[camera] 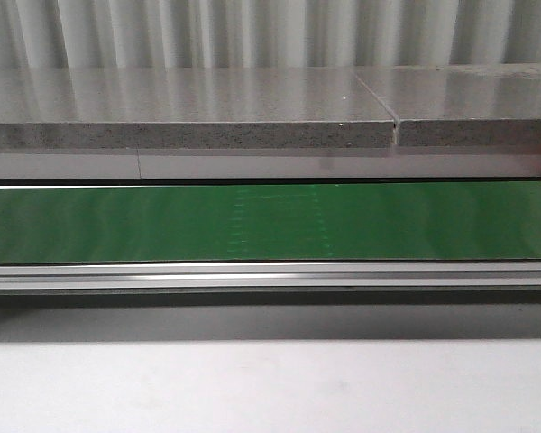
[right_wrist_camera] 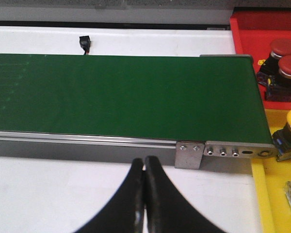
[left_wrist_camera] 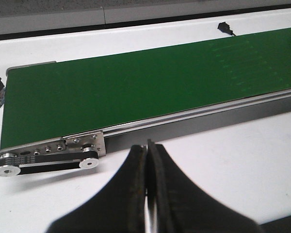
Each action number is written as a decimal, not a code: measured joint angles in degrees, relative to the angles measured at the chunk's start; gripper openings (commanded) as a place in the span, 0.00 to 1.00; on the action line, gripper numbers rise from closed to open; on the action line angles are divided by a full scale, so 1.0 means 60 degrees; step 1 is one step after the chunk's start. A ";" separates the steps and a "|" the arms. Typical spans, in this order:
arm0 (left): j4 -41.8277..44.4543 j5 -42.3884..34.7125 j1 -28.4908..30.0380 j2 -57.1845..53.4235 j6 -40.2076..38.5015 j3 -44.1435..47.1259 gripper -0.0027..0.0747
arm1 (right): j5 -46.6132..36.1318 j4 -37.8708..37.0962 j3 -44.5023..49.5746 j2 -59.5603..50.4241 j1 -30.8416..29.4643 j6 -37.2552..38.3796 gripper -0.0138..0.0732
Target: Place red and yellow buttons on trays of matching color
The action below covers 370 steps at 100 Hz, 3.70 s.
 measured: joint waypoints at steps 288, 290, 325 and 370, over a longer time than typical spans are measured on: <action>0.2237 -0.0512 0.1736 1.1647 -0.3973 -0.6441 0.63 | -0.0077 -0.0016 0.0154 -0.0755 0.0000 -0.0021 0.08; 0.2237 -0.0418 0.1830 1.1802 -0.4070 -0.6528 0.63 | -0.0077 -0.0016 0.0154 -0.0755 0.0000 -0.0021 0.08; 0.2092 0.1575 0.3154 1.4056 -0.5628 -0.8961 0.63 | -0.0077 -0.0016 0.0154 -0.0755 0.0000 -0.0021 0.08; 0.1540 0.1655 0.3411 1.5714 -0.6692 -1.0092 0.66 | -0.0077 -0.0016 0.0154 -0.0755 0.0000 -0.0036 0.08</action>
